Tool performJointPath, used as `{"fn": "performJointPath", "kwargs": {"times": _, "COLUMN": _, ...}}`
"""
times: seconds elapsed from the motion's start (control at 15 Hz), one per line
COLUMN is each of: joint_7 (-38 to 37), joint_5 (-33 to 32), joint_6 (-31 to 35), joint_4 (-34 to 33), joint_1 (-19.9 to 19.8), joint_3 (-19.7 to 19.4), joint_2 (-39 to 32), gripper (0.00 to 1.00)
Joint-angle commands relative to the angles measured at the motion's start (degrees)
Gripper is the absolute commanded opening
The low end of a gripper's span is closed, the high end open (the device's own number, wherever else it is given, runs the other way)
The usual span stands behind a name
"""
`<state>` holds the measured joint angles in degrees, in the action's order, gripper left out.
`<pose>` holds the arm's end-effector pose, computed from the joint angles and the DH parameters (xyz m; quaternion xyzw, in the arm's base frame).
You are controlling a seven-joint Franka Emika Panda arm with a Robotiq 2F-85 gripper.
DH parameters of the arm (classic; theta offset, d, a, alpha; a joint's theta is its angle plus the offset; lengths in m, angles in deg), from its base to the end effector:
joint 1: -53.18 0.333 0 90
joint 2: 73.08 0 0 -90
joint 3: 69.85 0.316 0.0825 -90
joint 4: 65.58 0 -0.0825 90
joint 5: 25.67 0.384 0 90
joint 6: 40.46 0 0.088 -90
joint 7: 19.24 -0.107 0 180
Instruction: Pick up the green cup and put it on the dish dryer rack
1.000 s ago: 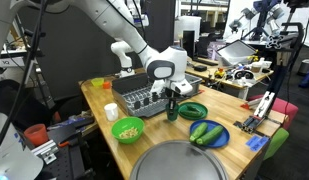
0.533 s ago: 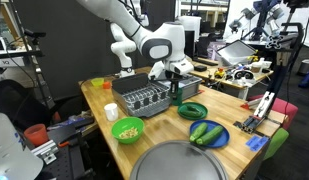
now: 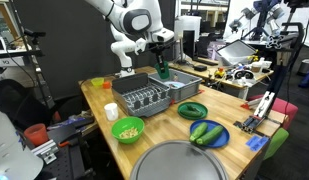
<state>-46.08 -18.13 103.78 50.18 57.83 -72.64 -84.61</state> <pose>0.6145 0.0199 0.3825 -0.9539 0.2583 -0.1326 0.0764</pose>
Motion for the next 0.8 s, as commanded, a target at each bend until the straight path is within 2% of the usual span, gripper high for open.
{"fn": "performJointPath", "kwargs": {"times": 0.0, "joint_7": 6.3, "joint_5": -0.8, "joint_6": -1.0, "joint_4": 0.8, "joint_1": 0.9, "joint_3": 3.4, "joint_2": 0.6, "gripper": 0.01}}
{"fn": "performJointPath", "kwargs": {"times": 0.33, "joint_7": 19.4, "joint_5": 2.1, "joint_6": -6.4, "joint_4": -0.1, "joint_1": 0.8, "joint_3": 8.1, "joint_2": -3.1, "gripper": 0.01}}
{"fn": "performJointPath", "kwargs": {"times": 0.73, "joint_7": 28.7, "joint_5": 2.8, "joint_6": -10.6, "joint_4": -2.2, "joint_1": -1.2, "joint_3": 8.2, "joint_2": -9.7, "gripper": 0.01}}
